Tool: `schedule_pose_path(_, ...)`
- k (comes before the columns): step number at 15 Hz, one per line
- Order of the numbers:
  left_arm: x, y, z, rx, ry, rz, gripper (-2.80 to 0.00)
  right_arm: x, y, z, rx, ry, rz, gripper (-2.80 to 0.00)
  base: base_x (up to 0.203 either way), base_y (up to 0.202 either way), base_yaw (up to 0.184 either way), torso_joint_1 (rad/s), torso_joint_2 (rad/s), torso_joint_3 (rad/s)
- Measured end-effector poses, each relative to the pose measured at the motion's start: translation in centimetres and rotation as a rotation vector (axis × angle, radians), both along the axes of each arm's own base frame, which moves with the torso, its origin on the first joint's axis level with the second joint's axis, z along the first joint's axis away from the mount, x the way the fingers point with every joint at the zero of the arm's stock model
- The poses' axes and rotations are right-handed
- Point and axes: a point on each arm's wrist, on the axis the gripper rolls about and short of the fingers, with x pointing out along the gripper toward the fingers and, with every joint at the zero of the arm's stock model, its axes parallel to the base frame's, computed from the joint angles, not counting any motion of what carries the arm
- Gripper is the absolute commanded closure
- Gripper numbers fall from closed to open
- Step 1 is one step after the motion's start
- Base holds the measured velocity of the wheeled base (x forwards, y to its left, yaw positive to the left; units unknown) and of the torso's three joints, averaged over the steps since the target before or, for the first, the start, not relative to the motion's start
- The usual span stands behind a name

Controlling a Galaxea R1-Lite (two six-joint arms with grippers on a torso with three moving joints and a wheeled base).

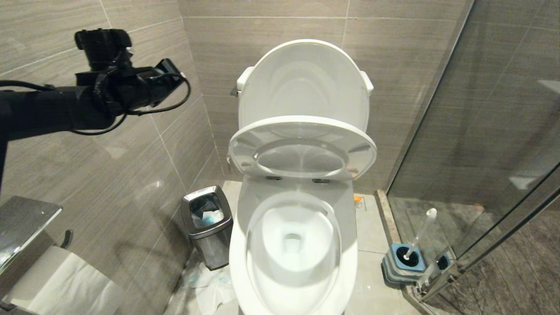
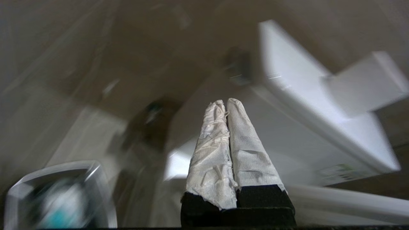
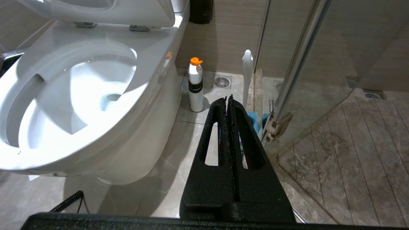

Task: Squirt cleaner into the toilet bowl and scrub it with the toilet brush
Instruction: Use the left hand to lift the toilet lid slightly

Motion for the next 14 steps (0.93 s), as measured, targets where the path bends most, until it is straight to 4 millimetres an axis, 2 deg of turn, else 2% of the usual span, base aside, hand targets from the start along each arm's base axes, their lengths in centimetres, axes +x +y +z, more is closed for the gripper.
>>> schedule_pose_path(2,-1.1,4.3,-2.3,-0.015,0.281,0.034,0.0,0.0,0.0,0.0,-0.001,0.0,0.0,0.0,0.0,0.0,0.0,0.0,0.0,0.0)
schedule_pose_path(4,-3.6,6.5,-4.7,-0.041,0.592,-0.038,0.0,0.0,0.0,0.0,0.0,0.0,0.0,0.0,0.0,0.0,0.0,0.0,0.0,0.0)
schedule_pose_path(5,-5.1,6.7,-5.6,-0.054,0.734,-0.108,0.0,0.0,0.0,0.0,0.0,0.0,0.0,0.0,0.0,0.0,0.0,0.0,0.0,0.0)
schedule_pose_path(7,-8.0,5.2,-6.7,-0.056,0.96,-0.307,0.0,0.0,0.0,0.0,0.0,0.0,0.0,0.0,0.0,0.0,0.0,0.0,0.0,0.0)
schedule_pose_path(10,-11.2,2.0,-7.1,0.029,1.136,-0.548,0.0,0.0,0.0,0.0,0.0,0.001,0.0,0.0,0.0,0.0,0.0,0.0,0.0,0.0)
schedule_pose_path(14,-11.7,-0.6,-7.4,0.066,1.178,-0.64,0.0,0.0,0.0,0.0,0.0,0.0,0.0,0.0,0.0,0.0,0.0,0.0,0.0,0.0)
